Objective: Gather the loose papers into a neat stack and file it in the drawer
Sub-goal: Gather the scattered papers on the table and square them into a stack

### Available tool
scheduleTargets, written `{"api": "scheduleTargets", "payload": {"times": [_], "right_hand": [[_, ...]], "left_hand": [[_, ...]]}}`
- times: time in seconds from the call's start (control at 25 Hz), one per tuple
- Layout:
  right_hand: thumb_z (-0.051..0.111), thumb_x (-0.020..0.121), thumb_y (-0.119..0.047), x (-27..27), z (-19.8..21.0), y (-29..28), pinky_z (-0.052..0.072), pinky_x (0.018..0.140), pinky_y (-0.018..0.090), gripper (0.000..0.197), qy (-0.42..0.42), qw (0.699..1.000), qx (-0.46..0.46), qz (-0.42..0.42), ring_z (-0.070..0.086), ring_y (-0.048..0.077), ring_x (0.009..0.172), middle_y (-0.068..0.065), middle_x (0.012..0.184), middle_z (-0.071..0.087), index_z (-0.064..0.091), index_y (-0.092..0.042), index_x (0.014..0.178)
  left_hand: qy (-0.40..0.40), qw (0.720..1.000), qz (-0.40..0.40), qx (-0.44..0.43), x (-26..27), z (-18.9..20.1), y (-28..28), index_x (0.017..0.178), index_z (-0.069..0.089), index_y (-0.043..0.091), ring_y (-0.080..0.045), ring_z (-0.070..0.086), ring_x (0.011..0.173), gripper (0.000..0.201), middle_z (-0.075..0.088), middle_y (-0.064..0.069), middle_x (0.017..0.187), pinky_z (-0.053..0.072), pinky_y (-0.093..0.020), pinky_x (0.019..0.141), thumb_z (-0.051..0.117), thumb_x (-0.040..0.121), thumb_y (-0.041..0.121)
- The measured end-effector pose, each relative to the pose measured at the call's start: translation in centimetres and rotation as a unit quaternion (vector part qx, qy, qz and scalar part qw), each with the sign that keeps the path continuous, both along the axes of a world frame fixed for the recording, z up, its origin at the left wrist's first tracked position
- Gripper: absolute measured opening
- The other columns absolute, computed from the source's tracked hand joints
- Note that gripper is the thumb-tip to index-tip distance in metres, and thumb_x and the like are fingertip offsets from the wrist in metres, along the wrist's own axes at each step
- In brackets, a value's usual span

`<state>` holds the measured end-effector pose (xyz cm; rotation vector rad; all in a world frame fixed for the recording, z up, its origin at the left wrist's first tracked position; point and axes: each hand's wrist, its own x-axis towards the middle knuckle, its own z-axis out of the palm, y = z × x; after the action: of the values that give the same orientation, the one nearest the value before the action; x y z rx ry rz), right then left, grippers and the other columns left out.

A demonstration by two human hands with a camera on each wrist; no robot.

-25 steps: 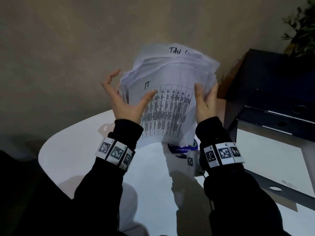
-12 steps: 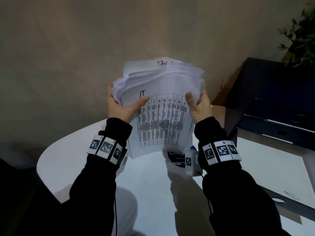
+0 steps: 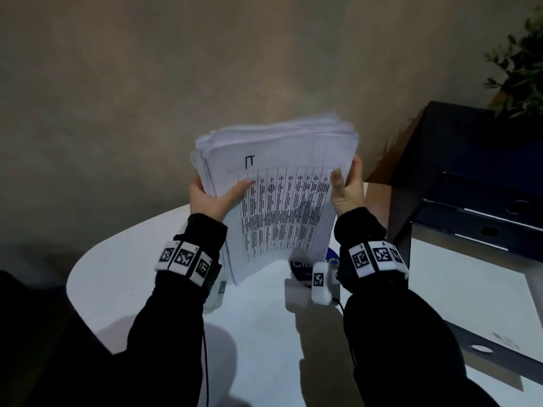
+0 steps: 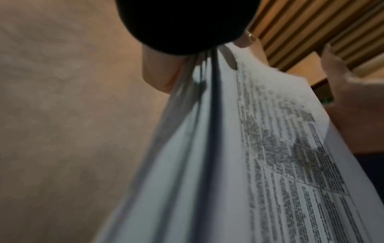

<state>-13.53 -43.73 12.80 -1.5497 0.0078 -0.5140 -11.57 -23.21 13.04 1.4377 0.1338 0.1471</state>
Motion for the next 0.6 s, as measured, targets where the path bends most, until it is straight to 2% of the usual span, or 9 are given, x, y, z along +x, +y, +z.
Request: {"api": "scheduleTargets", "payload": {"times": [0.08,0.16,0.2,0.24,0.32,0.4,0.48,0.52,0.6], "right_hand": [[0.047,0.019,-0.096,-0.5,-0.4,-0.3,0.032,0.081,-0.012,0.161,0.013,1.0,-0.003,-0.01,0.041,0.009,0.123,-0.001,0.139,0.043,0.019,-0.002,0.146],[0.045,0.017,-0.097,-0.9,-0.5,-0.4,0.035,0.07,-0.013,0.162,0.005,1.0,0.009,-0.009,0.048,-0.001,0.103,-0.016,0.119,0.044,0.022,0.001,0.144],[0.047,0.02,-0.097,-0.9,-0.7,-0.3,0.037,0.072,-0.01,0.16,0.013,1.0,0.019,-0.007,0.048,-0.001,0.1,-0.014,0.118,0.042,0.022,0.002,0.143],[0.052,0.029,-0.094,-0.9,-0.9,-0.3,0.039,0.075,-0.006,0.151,0.037,0.999,0.03,0.005,0.05,0.002,0.103,-0.009,0.123,0.041,0.025,0.002,0.142],[0.063,0.054,-0.079,-0.8,-1.3,0.0,0.041,0.065,-0.004,0.11,0.088,0.993,0.067,0.028,0.057,-0.002,0.103,0.005,0.126,0.051,0.04,-0.003,0.13],[0.065,0.066,-0.068,-0.3,-2.2,0.4,0.043,0.059,-0.005,0.079,0.101,0.993,0.061,0.007,0.057,-0.016,0.082,0.006,0.108,0.062,0.051,-0.009,0.118],[0.06,0.089,-0.035,-0.7,-2.4,1.6,0.045,0.068,-0.001,0.044,0.078,0.994,0.065,-0.045,0.056,-0.011,0.084,0.005,0.107,0.066,0.057,-0.005,0.121],[0.059,0.092,-0.024,-0.8,-2.4,2.2,0.048,0.075,0.006,0.032,0.058,0.993,0.07,-0.07,0.059,-0.005,0.086,0.003,0.103,0.067,0.061,-0.004,0.118],[0.06,0.091,-0.019,-1.3,-2.1,2.8,0.05,0.086,0.021,0.023,0.022,0.99,0.071,-0.118,0.063,0.007,0.092,-0.001,0.099,0.068,0.064,-0.01,0.113]], "left_hand": [[0.006,1.0,-0.02,-0.002,0.0,-0.5,0.2,0.126,0.048,0.0,-0.027,0.062,0.109,0.099,0.064,-0.01,0.116,0.052,-0.04,0.096,0.091,0.042,0.032],[0.006,1.0,0.0,-0.009,0.1,-1.4,0.6,0.119,0.045,0.003,-0.022,0.061,0.1,0.076,0.061,0.001,0.099,0.051,-0.038,0.094,0.088,0.058,0.019],[0.004,1.0,0.001,-0.01,-0.1,-1.8,0.6,0.114,0.047,0.005,-0.018,0.061,0.093,0.065,0.06,0.006,0.092,0.053,-0.038,0.093,0.085,0.062,0.013],[-0.01,1.0,-0.01,-0.003,-0.5,-1.9,0.4,0.104,0.053,0.008,-0.015,0.064,0.086,0.053,0.063,0.008,0.087,0.055,-0.037,0.091,0.084,0.061,0.012],[-0.031,0.999,-0.018,0.008,-0.8,-1.9,-0.1,0.087,0.06,0.021,-0.017,0.068,0.084,0.039,0.069,0.007,0.084,0.058,-0.033,0.085,0.085,0.059,0.011],[-0.029,0.999,0.009,-0.016,-0.8,-1.6,-0.8,0.087,0.054,0.025,-0.019,0.063,0.091,0.039,0.063,0.008,0.088,0.056,-0.026,0.08,0.084,0.066,0.009],[-0.022,0.999,0.037,-0.027,-1.1,-1.6,-1.8,0.091,0.046,0.018,-0.017,0.056,0.096,0.041,0.054,0.01,0.089,0.047,-0.023,0.084,0.082,0.071,0.022],[-0.028,0.998,0.052,-0.026,-1.3,-1.5,-2.3,0.088,0.043,0.019,-0.016,0.054,0.095,0.042,0.051,0.011,0.087,0.042,-0.022,0.087,0.081,0.071,0.027],[-0.038,0.997,0.056,-0.039,-1.7,-1.4,-2.8,0.081,0.04,0.022,-0.014,0.053,0.089,0.044,0.049,0.011,0.084,0.042,-0.019,0.082,0.082,0.07,0.03]]}}
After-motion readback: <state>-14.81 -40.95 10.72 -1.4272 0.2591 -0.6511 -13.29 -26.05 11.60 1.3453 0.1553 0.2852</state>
